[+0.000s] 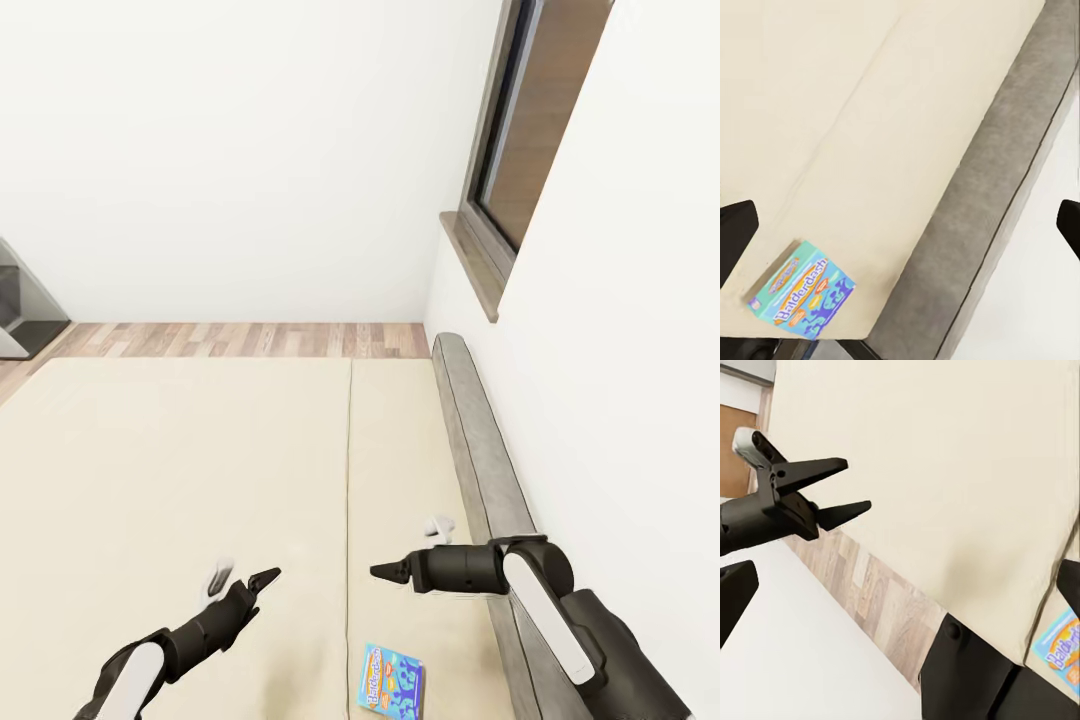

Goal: Put all the toys in the child's room - the three board games (two on the bed and one on the table), the two jigsaw puzzles on the table, and the tennis ball on the table - inside the toy box on the table in the child's room.

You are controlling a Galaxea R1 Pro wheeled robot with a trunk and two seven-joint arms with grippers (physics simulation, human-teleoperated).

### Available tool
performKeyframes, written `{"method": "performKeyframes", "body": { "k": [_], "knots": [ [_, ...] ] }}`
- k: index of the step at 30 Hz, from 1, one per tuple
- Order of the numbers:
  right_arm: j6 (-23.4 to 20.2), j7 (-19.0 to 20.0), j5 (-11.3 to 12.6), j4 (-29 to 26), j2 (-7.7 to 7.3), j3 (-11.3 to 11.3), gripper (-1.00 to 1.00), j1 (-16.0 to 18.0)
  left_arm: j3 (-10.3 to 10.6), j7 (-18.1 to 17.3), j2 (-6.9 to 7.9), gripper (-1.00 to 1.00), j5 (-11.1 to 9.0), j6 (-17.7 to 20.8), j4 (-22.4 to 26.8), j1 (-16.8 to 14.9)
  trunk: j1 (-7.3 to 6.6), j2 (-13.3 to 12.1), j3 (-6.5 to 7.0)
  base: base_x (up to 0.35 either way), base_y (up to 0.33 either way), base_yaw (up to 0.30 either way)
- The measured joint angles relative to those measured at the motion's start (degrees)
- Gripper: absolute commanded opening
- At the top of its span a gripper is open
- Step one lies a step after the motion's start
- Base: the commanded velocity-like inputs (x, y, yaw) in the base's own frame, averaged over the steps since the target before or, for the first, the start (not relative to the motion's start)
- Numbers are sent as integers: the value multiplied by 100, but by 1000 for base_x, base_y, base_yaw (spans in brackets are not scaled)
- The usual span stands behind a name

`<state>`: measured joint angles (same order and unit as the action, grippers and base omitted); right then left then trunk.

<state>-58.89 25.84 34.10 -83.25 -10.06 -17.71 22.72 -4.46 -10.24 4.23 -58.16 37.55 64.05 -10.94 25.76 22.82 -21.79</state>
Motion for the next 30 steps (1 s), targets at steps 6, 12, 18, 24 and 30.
{"method": "performKeyframes", "body": {
  "k": [6,12,18,24,30],
  "knots": [
    [35,2,4,1,-3,87,100,0,44,-196,65,100,133,-194,44,-117,0,0,0,0,0,0],
    [35,2,4,1,-3,87,100,0,44,-391,65,100,139,-314,44,-117,0,0,0,0,0,0],
    [35,2,4,1,-3,87,100,0,44,-555,64,100,142,-316,44,-117,0,0,0,0,0,0],
    [35,2,4,1,-3,87,100,0,44,-555,64,100,142,-316,44,-117,0,0,0,0,0,0],
    [35,2,4,1,-3,87,100,0,44,-556,65,100,142,-316,44,-117,0,0,0,0,0,0]
  ]
}}
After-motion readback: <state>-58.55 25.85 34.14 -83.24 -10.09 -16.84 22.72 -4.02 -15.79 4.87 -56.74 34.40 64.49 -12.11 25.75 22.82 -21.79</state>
